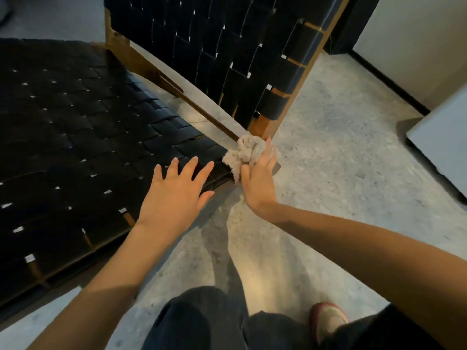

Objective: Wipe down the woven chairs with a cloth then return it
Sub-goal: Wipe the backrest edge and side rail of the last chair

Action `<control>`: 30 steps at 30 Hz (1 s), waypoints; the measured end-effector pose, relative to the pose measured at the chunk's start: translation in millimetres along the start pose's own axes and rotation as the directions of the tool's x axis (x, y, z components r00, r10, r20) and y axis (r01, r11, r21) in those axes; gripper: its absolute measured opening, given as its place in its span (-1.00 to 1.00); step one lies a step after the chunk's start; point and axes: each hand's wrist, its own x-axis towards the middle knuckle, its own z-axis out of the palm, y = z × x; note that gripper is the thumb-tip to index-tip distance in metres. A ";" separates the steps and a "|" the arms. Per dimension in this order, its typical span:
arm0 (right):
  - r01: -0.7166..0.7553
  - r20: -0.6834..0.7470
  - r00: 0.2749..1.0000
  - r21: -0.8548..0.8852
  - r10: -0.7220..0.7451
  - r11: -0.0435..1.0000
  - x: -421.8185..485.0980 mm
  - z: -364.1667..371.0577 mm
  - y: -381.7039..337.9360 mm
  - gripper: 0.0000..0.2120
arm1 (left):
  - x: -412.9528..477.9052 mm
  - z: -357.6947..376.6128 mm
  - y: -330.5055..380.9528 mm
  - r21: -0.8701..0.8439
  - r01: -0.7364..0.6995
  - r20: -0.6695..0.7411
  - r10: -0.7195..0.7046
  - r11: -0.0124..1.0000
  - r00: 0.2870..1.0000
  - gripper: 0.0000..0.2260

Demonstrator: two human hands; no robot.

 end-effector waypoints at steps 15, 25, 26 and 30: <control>0.411 0.258 0.903 -0.288 -0.343 0.865 49.2 -2.6 102.7 -0.06 | 70.4 16.8 68.1 0.006 0.049 -0.125 -0.047 0.999 0.991 -0.44; 0.540 0.161 0.832 -0.015 -0.531 0.842 45.9 -13.0 109.5 -0.23 | 75.9 22.1 66.8 0.054 0.030 -0.258 -0.015 0.998 0.966 -0.52; 0.535 0.124 0.840 -0.023 -0.529 0.844 49.0 -7.5 111.1 -0.26 | 74.9 23.2 67.3 0.061 0.038 -0.271 -0.020 0.997 0.962 -0.52; 0.524 0.045 0.851 -0.007 -0.523 0.852 64.7 5.6 131.5 -0.25 | 76.1 29.9 77.8 0.099 0.111 -0.331 -0.072 0.989 0.941 -0.53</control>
